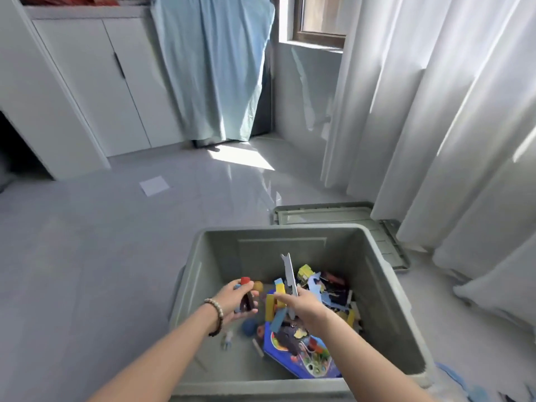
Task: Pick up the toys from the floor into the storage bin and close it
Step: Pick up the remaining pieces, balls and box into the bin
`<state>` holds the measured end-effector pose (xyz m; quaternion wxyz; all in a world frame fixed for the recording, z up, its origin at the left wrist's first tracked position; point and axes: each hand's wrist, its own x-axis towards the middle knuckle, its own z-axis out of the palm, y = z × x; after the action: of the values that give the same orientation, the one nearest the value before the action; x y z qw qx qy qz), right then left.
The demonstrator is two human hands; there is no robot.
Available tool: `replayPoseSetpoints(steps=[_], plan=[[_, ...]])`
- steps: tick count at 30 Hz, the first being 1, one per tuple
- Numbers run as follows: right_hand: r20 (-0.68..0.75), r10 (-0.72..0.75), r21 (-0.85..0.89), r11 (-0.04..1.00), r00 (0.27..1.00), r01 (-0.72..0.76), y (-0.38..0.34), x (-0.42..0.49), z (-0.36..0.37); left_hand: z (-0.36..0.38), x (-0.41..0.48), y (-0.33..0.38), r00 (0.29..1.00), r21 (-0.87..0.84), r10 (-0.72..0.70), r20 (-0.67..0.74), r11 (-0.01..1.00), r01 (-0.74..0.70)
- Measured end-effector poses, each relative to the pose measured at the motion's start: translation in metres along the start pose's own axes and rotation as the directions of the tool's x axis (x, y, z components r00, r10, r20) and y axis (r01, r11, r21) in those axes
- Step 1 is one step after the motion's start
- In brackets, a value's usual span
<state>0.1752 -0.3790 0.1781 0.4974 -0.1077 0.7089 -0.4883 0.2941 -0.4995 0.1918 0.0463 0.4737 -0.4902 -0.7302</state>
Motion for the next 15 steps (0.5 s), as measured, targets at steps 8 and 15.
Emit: replayPoseSetpoints(steps=[8, 15], plan=[[-0.125, -0.076, -0.32, 0.947, 0.989, 0.032, 0.013, -0.003, -0.022, -0.019, 0.016, -0.001, 0.992, 0.41, 0.077, -0.097, 0.912, -0.03], [-0.256, -0.261, -0.426, 0.895, 0.931, 0.134, 0.011, -0.062, -0.12, 0.053, -0.003, 0.01, 0.971, 0.68, 0.218, 0.094, 0.699, -0.223]])
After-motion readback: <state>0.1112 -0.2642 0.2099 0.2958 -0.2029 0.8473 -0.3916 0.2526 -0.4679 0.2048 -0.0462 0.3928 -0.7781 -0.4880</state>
